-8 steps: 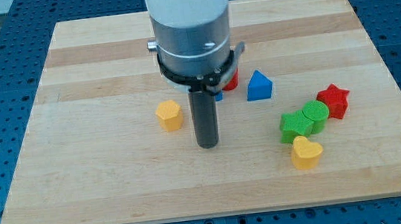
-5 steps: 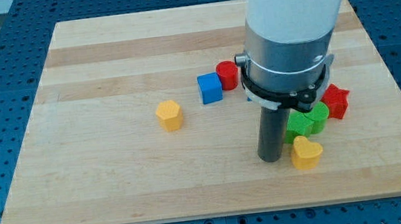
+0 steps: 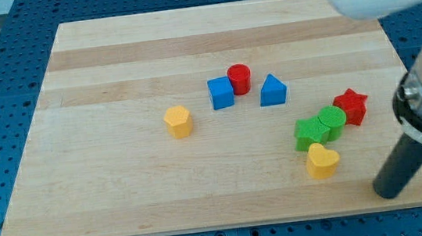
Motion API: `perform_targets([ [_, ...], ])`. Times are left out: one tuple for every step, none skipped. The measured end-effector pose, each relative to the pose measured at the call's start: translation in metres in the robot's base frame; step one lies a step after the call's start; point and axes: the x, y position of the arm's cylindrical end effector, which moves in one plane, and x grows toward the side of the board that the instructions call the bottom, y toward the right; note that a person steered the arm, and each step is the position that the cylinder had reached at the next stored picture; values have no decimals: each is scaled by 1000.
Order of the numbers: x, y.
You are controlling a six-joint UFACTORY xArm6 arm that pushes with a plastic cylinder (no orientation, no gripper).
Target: Place the green star in between the blue blocks
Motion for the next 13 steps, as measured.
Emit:
perform_targets([
  [-14,-27],
  [-22,-43],
  [-60,-75],
  [-102,-109],
  [-140,-140],
  [-117,-136],
  [-48,-70],
  [-48,-61],
  [-55,-60],
  [-120,-75],
  [-186,-113],
  [-187,-121],
  [-159,-112],
])
